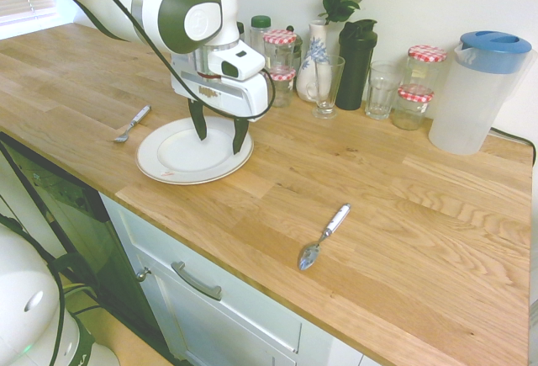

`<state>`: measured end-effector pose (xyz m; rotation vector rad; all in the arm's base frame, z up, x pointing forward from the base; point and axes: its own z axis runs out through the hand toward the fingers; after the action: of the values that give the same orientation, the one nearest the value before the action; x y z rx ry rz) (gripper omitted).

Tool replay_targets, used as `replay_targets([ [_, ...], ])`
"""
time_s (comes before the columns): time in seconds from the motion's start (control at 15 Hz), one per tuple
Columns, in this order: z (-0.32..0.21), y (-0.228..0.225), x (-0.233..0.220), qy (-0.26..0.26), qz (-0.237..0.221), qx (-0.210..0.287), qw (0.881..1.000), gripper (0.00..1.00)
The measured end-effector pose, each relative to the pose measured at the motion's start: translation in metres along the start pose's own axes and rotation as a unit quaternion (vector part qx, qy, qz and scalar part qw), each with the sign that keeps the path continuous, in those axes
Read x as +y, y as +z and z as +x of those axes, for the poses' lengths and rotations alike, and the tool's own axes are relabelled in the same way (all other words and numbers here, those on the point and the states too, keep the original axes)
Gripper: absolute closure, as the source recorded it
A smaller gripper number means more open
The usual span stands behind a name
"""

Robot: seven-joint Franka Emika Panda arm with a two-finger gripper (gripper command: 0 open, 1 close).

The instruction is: Put the fork into the plate

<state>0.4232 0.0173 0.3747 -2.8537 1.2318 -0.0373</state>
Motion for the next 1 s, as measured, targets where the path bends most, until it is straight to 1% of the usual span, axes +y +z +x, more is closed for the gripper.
replay_targets([
  [0.27,-0.006,-0.001,-0.008,-0.004,0.011,0.002,1.000,0.00],
  [0.47,-0.040,-0.005,-0.036,-0.025,0.035,-0.004,0.999,0.00],
  [0.6,-0.060,-0.009,-0.056,-0.030,0.054,0.004,0.998,0.00],
  [0.8,-0.083,-0.020,-0.092,-0.042,0.083,0.007,0.996,0.00],
  [1.0,-0.121,-0.033,-0.152,-0.058,0.103,0.007,0.993,0.00],
])
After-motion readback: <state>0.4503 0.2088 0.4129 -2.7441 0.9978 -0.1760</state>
